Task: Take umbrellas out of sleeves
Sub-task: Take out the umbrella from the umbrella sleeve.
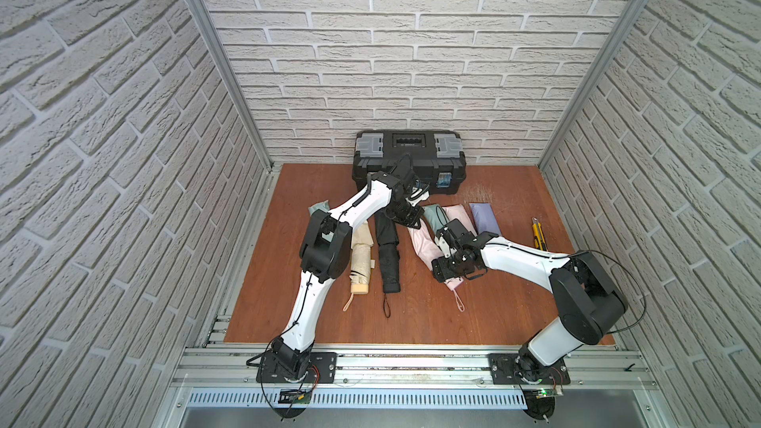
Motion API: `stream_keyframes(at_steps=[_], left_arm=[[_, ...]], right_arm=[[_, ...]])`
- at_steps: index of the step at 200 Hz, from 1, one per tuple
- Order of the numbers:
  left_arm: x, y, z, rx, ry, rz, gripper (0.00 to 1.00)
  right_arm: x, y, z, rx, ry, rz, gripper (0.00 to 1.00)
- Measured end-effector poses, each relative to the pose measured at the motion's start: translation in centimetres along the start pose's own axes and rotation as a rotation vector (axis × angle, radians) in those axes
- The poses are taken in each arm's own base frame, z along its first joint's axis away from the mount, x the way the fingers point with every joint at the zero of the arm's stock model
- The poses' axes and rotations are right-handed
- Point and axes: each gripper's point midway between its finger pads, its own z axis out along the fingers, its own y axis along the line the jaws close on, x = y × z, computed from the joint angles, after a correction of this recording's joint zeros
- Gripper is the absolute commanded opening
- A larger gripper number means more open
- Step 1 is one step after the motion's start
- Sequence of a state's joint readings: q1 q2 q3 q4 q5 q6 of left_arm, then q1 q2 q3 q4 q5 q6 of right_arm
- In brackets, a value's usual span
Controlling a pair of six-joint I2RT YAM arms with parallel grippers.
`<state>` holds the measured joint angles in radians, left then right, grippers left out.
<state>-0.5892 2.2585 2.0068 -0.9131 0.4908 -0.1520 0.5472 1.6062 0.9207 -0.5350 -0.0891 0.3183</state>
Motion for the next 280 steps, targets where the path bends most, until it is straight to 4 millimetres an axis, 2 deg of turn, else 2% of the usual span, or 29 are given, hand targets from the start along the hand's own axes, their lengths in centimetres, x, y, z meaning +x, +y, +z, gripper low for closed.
stream_keyframes(at_steps=[22,76,134,164,219,264,275,280], left_arm=[[0.0,0.0,0.0,0.0,0.0,0.0,0.0],[0.0,0.0,0.0,0.0,-0.001,-0.001,0.0],[0.0,0.0,0.0,0.001,-0.001,0.0,0.0],[0.0,0.0,0.0,0.001,-0.001,-0.001,0.0],[0.0,0.0,0.0,0.002,-0.001,-0.001,0.0],[0.1,0.0,0.1,0.002,0.002,-0.002,0.0],[0.1,0.0,0.1,0.002,0.003,-0.003,0.0],[0.1,0.0,0.1,0.002,0.003,-0.004,0.0]], right_arm=[[0.1,0.8,-0.3,-0.026,-0.003,0.011,0.77],[-1.2,-0.6,-0.8,0.097,-0.028,0.072,0.75],[-0.8,0.1,0.8,0.135,0.006,0.047,0.74],[-0.8,0.1,0.9,0.14,0.01,0.043,0.73],[-2.0,0.4,1.5,0.152,0.013,0.03,0.71],[-2.1,0.4,1.8,0.157,0.021,0.019,0.65],[-2.1,0.4,1.8,0.157,0.021,0.019,0.62],[-2.1,0.4,1.8,0.157,0.021,0.018,0.58]])
